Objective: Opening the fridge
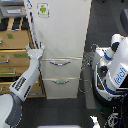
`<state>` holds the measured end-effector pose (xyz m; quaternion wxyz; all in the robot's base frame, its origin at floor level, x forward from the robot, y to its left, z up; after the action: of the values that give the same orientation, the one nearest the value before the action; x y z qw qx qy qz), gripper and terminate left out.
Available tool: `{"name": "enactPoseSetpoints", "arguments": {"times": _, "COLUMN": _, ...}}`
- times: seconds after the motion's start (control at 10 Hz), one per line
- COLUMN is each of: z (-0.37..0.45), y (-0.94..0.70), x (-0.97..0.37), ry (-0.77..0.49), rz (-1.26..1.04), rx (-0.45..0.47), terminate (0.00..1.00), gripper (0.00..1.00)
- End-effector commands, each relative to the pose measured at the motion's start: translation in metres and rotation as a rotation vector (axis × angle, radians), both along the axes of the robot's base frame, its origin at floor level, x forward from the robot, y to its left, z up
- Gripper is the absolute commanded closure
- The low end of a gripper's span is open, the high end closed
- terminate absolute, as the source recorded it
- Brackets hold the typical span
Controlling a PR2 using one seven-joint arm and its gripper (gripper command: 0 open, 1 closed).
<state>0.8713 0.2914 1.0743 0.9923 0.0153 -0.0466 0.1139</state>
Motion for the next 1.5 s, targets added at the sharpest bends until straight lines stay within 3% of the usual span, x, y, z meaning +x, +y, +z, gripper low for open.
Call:
{"name": "enactPoseSetpoints", "arguments": {"times": 0.1, "z": 0.032, "y": 0.009, "x": 0.049, "ry": -0.063, "rz": -0.023, "rx": -0.099, "terminate": 0.0, "gripper": 0.0}}
{"name": "enactPoseSetpoints", "arguments": {"times": 0.2, "z": 0.036, "y": 0.011, "x": 0.058, "ry": -0.07, "rz": -0.041, "rx": -0.119, "terminate": 0.0, "gripper": 0.0}}
{"name": "enactPoseSetpoints", "arguments": {"times": 0.3, "z": 0.036, "y": 0.006, "x": 0.058, "ry": -0.079, "rz": -0.076, "rx": -0.152, "terminate": 0.0, "gripper": 1.0}}
{"name": "enactPoseSetpoints", "arguments": {"times": 1.5, "z": 0.033, "y": -0.003, "x": 0.047, "ry": -0.092, "rz": -0.143, "rx": -0.182, "terminate": 0.0, "gripper": 1.0}}
